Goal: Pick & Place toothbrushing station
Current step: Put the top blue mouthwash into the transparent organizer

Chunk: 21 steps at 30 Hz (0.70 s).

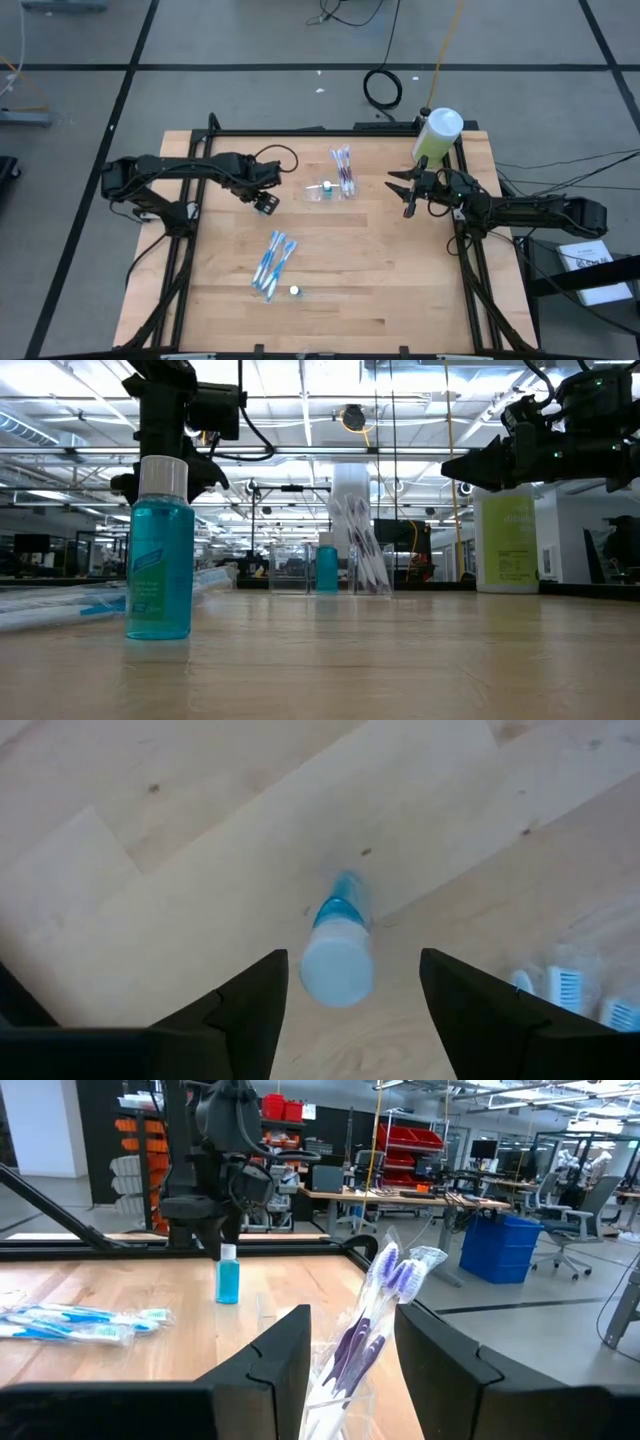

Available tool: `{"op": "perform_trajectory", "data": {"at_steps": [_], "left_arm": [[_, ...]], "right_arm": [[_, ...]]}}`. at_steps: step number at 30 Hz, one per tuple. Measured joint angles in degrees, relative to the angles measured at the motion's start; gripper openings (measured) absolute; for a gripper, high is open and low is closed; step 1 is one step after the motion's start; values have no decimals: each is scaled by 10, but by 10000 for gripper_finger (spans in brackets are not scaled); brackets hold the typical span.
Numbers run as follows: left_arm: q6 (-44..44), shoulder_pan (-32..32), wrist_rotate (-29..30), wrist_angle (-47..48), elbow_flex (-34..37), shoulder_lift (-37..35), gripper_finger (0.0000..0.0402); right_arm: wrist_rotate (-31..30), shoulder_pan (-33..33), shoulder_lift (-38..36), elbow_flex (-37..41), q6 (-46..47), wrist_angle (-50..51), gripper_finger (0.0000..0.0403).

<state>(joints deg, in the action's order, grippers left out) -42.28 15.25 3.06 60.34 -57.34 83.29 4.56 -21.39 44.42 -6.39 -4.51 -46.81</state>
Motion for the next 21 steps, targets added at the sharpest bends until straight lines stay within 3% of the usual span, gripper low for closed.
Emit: {"op": "perform_trajectory", "data": {"at_steps": [14, 21], "left_arm": [[-7, 1, 16, 12, 0, 0, 234], [0, 1, 19, 11, 0, 0, 179]], "right_arm": [[0, 0, 0, 0, 0, 0, 141], [0, 0, 0, 0, 0, 0, 141]]}}
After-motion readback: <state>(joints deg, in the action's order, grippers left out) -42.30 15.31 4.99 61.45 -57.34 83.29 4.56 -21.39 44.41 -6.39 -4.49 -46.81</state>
